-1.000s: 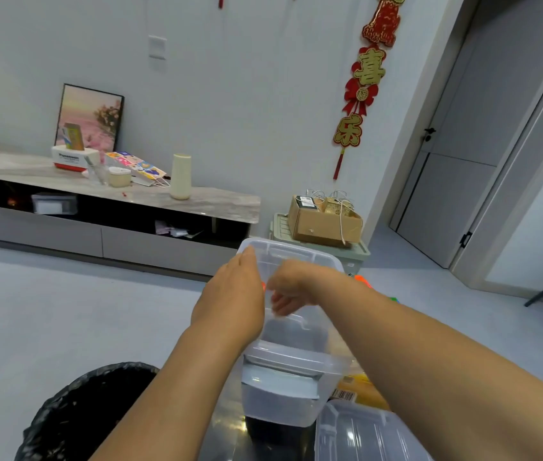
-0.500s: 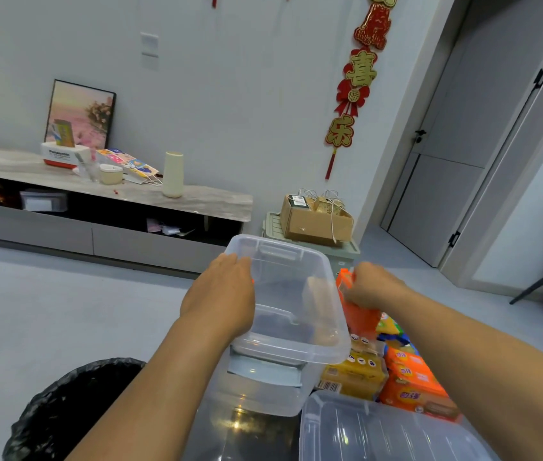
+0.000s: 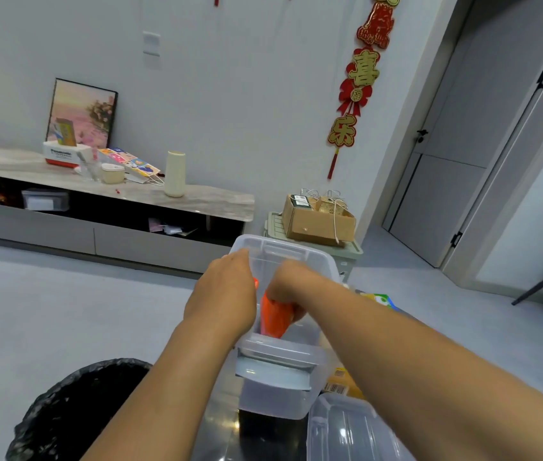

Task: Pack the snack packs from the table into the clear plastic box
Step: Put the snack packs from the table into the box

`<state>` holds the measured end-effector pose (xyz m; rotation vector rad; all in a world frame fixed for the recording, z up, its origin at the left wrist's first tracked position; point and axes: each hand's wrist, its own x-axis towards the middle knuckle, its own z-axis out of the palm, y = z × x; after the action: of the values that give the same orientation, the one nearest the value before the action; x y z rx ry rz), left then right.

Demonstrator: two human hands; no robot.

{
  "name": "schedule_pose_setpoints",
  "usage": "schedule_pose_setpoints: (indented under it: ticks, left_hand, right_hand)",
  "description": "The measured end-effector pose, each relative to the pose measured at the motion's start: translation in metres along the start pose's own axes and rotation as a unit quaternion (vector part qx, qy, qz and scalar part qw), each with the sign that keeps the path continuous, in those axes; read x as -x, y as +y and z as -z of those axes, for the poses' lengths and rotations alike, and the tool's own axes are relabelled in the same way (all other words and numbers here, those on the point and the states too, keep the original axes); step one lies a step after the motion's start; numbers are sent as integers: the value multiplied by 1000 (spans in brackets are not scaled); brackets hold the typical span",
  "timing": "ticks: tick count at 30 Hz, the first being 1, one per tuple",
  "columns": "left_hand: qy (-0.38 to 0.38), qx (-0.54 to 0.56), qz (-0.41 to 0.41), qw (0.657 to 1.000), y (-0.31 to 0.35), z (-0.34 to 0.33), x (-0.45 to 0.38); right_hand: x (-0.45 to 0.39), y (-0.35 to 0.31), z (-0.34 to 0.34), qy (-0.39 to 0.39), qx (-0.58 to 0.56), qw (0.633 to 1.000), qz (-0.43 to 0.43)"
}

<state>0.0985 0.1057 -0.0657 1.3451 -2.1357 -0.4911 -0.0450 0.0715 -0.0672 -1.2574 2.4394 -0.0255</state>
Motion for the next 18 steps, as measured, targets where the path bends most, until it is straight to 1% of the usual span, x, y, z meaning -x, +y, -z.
schedule_pose_setpoints:
  ticks: [1,3,5,6,7,8,9,10,11,12,13,14,15,16,17,18]
  left_hand:
    - [-1,2,5,1000,-1,0,0]
    - [3,5,7,1000,0,1,0]
    - [3,-3,10,1000,-1,1,-1]
    - [0,-9,11,1000,-1,1,0]
    - [-6,-16,13,1000,-2,0,1]
    - [-7,-19,12,1000,-3,1,1]
    - [-6,-19,10,1000,-4,1,1]
    - [-1,-20,8,1000,-6,2,0]
    - [5,-22,7,1000,-7,2,-1]
    - [7,-24,5,1000,-8,2,-3]
    - [6,-28,2,1000,-8,0,-3]
    - [4,-34,1,999,-7,-1,-3]
    - [3,-40,1,999,-7,-2,-2]
    - [1,-44,2,999,-6,-3,-1]
    - [-1,-45,3,999,-5,-4,0]
    - [-2,-46,2,999,-4,-4,0]
  right_hand:
    - [-12,-2,-10,-25,-48,998,-10]
    - [-20,-3,-17,-99,-179,978,-29]
    - [-23,2,-19,-153,-231,961,-4]
    - [-22,6,-19,-170,-229,958,12]
    - [-24,12,-18,-165,-210,963,29]
    - [-24,14,-13,-122,-172,976,50]
    - [-22,15,-5,-49,-149,984,80]
    - [-20,16,6,40,-148,982,110]
    - [-19,23,20,125,-185,966,134]
    - [-14,32,36,192,-228,945,133]
    - [-15,52,51,253,-235,931,117]
    - [-13,73,64,288,-191,935,78]
    - [-8,95,74,283,-105,953,22]
    - [0,114,77,230,-12,972,-42]
    - [7,130,74,160,68,980,-96]
    - [16,142,68,95,124,979,-130]
